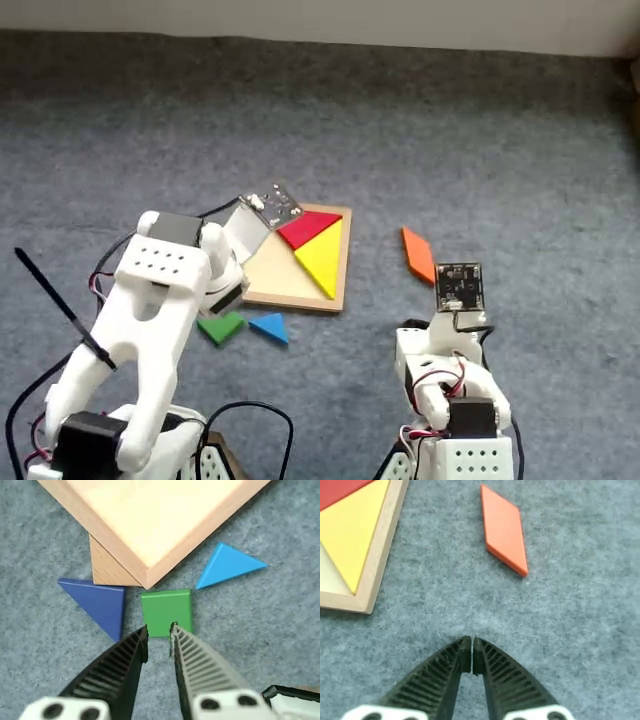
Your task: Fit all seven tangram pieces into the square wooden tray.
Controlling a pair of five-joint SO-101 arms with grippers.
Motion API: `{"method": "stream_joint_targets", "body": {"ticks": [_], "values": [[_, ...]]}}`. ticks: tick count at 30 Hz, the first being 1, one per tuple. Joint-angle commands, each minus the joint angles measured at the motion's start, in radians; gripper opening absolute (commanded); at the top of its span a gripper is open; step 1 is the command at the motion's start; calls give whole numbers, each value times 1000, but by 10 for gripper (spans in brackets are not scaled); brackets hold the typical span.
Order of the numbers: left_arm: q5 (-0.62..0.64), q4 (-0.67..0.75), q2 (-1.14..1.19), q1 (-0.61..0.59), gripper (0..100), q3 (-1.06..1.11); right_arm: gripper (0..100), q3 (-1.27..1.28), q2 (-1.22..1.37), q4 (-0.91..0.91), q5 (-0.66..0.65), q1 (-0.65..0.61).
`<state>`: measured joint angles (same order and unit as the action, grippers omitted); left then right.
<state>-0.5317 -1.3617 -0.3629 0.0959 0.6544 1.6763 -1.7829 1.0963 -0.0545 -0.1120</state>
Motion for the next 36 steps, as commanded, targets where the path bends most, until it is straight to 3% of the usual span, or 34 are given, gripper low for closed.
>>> {"method": "stream_joint_targets", "body": {"ticks": [1,4,12,23,29,36], "values": [[12,-20,-39,10,188,1,26,111,-21,5,5,10],[28,-2,-41,-19,257,54,26,111,-21,5,5,10],[-5,227,-38,-102,260,205,26,111,-21,5,5,10],[0,361,68,-101,257,265,26,111,-21,5,5,10],[71,321,222,-94,246,147,26,111,-21,5,5,10],[74,288,237,-30,139,137,26,111,-21,5,5,12]]}}
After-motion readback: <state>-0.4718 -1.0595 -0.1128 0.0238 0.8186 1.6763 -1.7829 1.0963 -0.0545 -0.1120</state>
